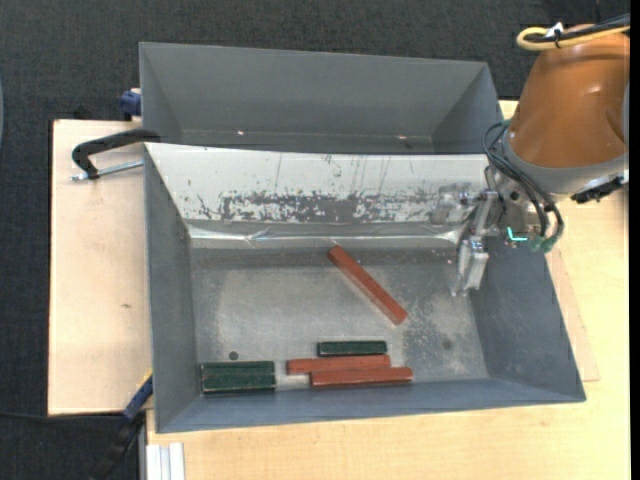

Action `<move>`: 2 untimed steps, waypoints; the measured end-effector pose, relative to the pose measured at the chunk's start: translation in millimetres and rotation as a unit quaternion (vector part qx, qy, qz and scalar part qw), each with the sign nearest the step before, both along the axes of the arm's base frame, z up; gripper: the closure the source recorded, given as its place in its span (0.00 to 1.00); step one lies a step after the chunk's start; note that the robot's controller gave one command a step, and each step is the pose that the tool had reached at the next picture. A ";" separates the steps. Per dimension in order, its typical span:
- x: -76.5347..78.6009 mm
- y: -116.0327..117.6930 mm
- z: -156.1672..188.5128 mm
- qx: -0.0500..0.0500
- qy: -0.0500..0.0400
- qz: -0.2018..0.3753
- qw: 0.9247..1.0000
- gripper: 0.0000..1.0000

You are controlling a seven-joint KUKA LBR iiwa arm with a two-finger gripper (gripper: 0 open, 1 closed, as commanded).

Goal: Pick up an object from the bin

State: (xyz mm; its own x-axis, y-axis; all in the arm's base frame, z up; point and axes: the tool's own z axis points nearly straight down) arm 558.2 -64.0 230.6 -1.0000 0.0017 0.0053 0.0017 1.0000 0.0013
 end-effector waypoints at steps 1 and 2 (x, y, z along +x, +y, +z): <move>1.5 0.3 4.7 -0.001 -0.004 0.001 1.000 0.00; 7.5 26.1 -58.4 0.000 -0.006 -0.026 1.000 0.00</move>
Offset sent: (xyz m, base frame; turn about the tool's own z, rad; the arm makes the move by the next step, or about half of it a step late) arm 0.0129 0.0657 -0.1606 0.1281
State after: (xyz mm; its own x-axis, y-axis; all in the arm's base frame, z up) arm 565.7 -37.9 172.1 -0.9986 0.0530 -0.0068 0.0530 0.9986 0.0011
